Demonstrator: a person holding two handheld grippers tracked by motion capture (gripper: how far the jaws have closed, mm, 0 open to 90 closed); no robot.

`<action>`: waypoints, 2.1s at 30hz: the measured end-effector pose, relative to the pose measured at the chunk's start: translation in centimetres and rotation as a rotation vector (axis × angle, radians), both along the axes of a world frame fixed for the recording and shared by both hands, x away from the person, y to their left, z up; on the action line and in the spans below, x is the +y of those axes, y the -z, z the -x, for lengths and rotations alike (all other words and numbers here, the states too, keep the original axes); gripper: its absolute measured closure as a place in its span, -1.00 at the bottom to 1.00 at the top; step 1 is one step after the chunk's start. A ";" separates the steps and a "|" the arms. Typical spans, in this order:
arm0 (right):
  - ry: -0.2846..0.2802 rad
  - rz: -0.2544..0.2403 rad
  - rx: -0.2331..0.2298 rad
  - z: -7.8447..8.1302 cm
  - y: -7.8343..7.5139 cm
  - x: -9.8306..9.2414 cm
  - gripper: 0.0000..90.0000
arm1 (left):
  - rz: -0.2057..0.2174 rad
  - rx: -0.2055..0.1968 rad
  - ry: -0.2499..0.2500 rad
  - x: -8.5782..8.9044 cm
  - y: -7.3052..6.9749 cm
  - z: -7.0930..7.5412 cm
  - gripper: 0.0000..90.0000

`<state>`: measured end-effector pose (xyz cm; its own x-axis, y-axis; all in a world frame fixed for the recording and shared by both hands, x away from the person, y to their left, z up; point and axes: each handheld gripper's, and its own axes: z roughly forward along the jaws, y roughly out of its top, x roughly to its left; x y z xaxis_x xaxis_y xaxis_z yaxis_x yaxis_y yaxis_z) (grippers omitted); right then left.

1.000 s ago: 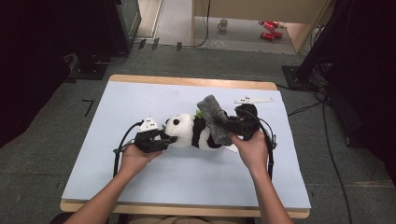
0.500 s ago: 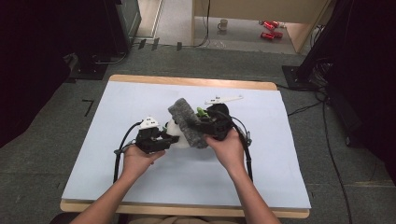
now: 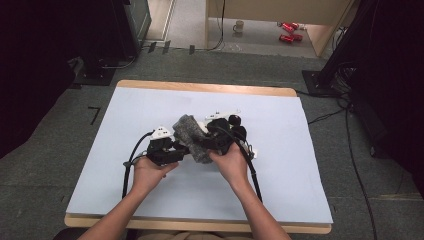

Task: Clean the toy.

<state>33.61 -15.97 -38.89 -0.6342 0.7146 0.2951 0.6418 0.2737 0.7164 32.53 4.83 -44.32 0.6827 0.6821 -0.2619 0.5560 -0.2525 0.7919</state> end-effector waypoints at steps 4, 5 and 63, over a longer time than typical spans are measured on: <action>0.027 0.039 -0.017 -0.1 -0.1 -0.8 0.73 | -0.007 0.011 0.009 0.2 0.1 -0.1 0.23; 0.045 0.046 -0.019 -0.2 -0.2 -1.3 0.73 | -0.009 0.011 0.011 0.2 0.1 -0.1 0.23; 0.061 0.073 -0.002 0.0 -0.4 -1.8 0.72 | 0.027 0.046 0.034 0.8 0.6 -0.6 0.17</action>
